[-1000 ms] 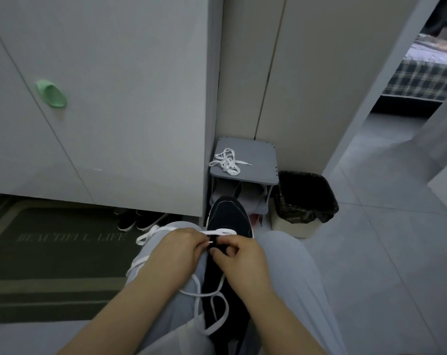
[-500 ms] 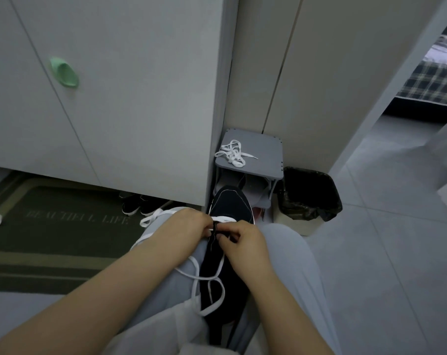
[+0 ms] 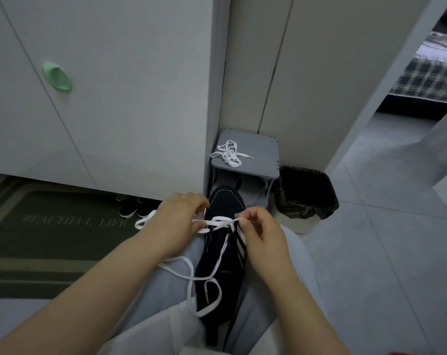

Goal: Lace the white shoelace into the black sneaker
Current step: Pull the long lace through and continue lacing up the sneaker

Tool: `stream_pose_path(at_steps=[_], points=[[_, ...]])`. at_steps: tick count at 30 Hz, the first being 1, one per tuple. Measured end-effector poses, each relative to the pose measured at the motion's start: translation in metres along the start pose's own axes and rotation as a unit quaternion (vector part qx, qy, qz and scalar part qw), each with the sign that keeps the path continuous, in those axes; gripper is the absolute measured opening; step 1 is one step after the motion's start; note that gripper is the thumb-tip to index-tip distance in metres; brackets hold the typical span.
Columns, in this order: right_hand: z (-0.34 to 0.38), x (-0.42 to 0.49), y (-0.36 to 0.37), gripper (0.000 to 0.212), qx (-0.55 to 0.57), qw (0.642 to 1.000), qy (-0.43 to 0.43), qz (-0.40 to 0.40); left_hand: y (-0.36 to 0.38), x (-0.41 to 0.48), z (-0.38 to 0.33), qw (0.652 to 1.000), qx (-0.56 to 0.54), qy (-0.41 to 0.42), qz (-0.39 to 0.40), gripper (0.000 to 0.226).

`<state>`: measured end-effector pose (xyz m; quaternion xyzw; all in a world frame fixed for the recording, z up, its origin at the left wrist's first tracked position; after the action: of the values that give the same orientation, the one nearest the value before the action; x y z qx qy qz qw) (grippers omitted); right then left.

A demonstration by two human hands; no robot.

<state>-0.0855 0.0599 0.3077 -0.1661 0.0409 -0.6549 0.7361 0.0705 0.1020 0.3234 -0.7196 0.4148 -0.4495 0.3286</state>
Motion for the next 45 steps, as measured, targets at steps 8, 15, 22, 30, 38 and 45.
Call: stream_pose_path(at_steps=[8,15,22,30,38,45], points=[[0.008,0.002,-0.023,0.016,0.116,0.99,0.075,0.031,-0.005,0.007,0.012,0.977,-0.134,-0.096,0.136,0.011],[0.024,0.005,-0.027,0.007,-0.098,0.984,-0.078,0.126,-0.028,0.012,0.016,0.913,-0.313,-0.227,0.13,0.031],[0.008,0.002,0.015,0.011,-0.213,0.963,-0.15,0.067,-0.031,0.014,0.012,0.877,-0.392,-0.271,0.06,0.029],[0.024,0.012,-0.082,0.014,0.489,0.858,0.13,-0.088,-0.026,-0.003,0.063,0.845,-0.402,-0.352,0.016,0.032],[0.009,-0.005,-0.008,0.011,-0.102,0.987,-0.065,0.107,-0.02,-0.015,0.074,0.733,-0.515,-0.442,-0.043,0.028],[0.006,0.005,0.018,0.006,-0.163,0.977,-0.126,0.056,-0.026,-0.018,0.075,0.764,-0.487,-0.422,-0.02,0.031]])
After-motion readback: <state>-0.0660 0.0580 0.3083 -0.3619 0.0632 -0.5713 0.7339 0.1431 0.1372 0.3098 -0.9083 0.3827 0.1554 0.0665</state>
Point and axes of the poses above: each hand's wrist, its own x-axis towards the middle knuckle, its own y-axis out of the palm, z = x × y, the point moved 7 cm from there along x, towards the middle knuckle, and after that the axes turned 15 degrees about -z, right-handed, at the moved point
